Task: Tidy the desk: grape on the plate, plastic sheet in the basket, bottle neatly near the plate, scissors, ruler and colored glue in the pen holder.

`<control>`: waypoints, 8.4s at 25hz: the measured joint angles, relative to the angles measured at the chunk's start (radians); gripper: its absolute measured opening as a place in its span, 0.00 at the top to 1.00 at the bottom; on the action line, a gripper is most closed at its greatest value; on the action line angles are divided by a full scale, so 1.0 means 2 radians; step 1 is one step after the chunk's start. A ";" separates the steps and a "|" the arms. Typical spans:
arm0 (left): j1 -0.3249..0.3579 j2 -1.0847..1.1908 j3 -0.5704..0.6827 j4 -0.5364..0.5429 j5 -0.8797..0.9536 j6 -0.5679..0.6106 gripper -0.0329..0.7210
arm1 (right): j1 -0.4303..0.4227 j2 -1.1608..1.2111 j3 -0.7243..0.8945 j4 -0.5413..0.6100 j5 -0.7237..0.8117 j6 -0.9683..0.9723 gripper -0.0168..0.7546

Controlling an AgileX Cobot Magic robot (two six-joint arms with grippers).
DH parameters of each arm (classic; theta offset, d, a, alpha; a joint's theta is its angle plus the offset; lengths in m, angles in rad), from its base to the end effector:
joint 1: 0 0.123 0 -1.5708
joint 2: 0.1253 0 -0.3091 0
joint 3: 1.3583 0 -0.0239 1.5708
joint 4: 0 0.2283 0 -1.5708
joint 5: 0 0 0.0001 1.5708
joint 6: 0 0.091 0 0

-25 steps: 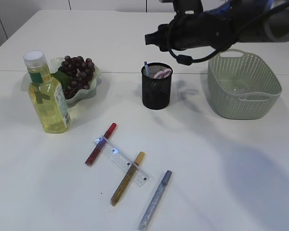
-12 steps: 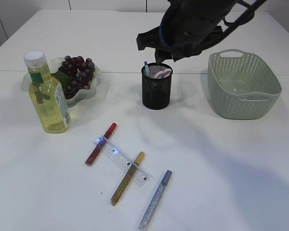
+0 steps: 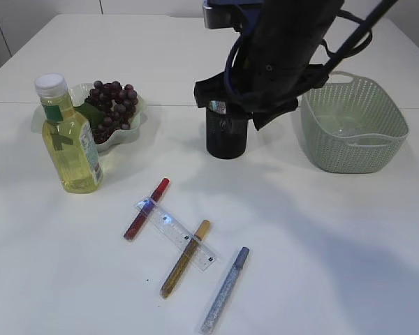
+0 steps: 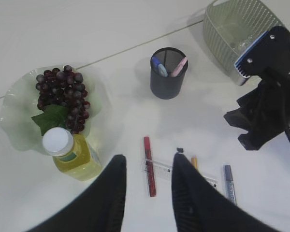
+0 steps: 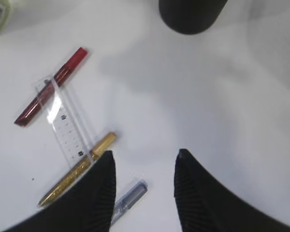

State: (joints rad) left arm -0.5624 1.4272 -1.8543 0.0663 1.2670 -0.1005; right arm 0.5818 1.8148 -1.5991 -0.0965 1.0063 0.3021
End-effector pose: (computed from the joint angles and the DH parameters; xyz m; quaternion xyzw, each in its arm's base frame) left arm 0.2125 -0.1272 0.5030 0.2065 0.8934 -0.0982 0.3866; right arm 0.3211 0.2023 0.3235 -0.1522 0.9634 0.0514 0.2147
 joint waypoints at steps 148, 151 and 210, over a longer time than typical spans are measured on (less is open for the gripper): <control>0.000 -0.162 0.190 -0.015 0.000 -0.012 0.49 | 0.046 0.312 -0.230 0.125 0.102 -0.234 0.59; 0.000 -0.162 0.190 -0.015 0.000 -0.012 0.49 | 0.046 0.312 -0.249 0.125 0.103 -0.234 0.59; 0.000 -0.162 0.191 -0.030 0.000 -0.012 0.49 | 0.046 0.312 -0.259 0.093 0.106 -0.196 0.59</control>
State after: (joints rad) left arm -0.5624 1.1040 -1.4723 0.0060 1.2674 -0.1242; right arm 0.6736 2.4389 -2.1168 0.0895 1.2178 -0.0900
